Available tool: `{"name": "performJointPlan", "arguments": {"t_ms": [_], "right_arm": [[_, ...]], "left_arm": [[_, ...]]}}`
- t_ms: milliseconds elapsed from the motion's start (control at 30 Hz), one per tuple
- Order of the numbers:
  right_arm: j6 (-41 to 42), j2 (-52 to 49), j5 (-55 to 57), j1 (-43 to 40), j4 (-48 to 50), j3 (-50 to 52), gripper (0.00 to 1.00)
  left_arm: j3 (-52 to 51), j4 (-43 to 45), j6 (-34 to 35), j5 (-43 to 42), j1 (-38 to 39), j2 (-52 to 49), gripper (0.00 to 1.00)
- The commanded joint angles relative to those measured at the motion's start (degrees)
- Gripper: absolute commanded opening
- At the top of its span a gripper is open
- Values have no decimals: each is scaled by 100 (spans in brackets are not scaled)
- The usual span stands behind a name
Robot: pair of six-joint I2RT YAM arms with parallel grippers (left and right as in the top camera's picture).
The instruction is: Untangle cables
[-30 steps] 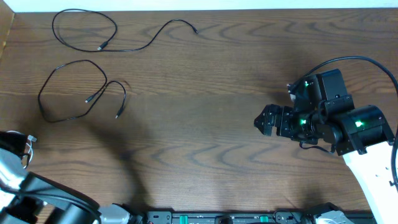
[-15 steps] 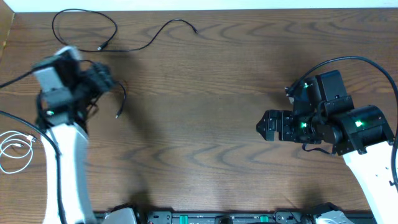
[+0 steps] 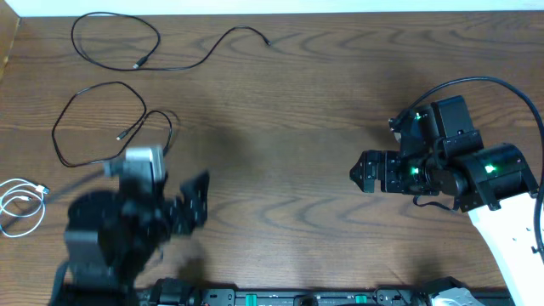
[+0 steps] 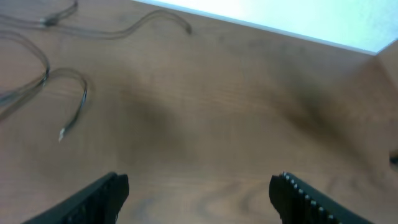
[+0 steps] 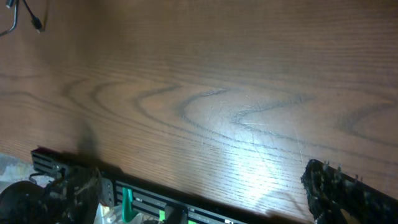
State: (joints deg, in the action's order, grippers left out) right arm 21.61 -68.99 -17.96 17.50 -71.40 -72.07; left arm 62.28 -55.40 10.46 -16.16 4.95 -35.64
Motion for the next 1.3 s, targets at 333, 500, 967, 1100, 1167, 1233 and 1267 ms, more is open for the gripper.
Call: {"name": "performJointPlan", "arguments": {"t_ms": [333,500,967,1100,1167,1233,1267], "right_arm": [[-109,382,328,304,310,26,96],[127,1143,1290,994,304,70,96],[881,3379,2509,2118,302,894,99],[986,3366,2485,2118,328,1012,99],[1281,3340,2485,2118,321,1034,99],[1523,3324,2490,2118,319,1036,99],[1521,3324,2490,2118,304,1036,99]], "left_arm": [[-13,-1174,31,490,22,2603,79],[-13,-1467,31,487,22,3014,98],[-17,-2144,31,487,22,3023,98],[-17,-2542,31,487,22,3023,98],[-17,-2754,31,487,22,3023,98],[-17,-2957,31,487,22,3023,98],[-17,-3040,31,487,22,3023,98]]}}
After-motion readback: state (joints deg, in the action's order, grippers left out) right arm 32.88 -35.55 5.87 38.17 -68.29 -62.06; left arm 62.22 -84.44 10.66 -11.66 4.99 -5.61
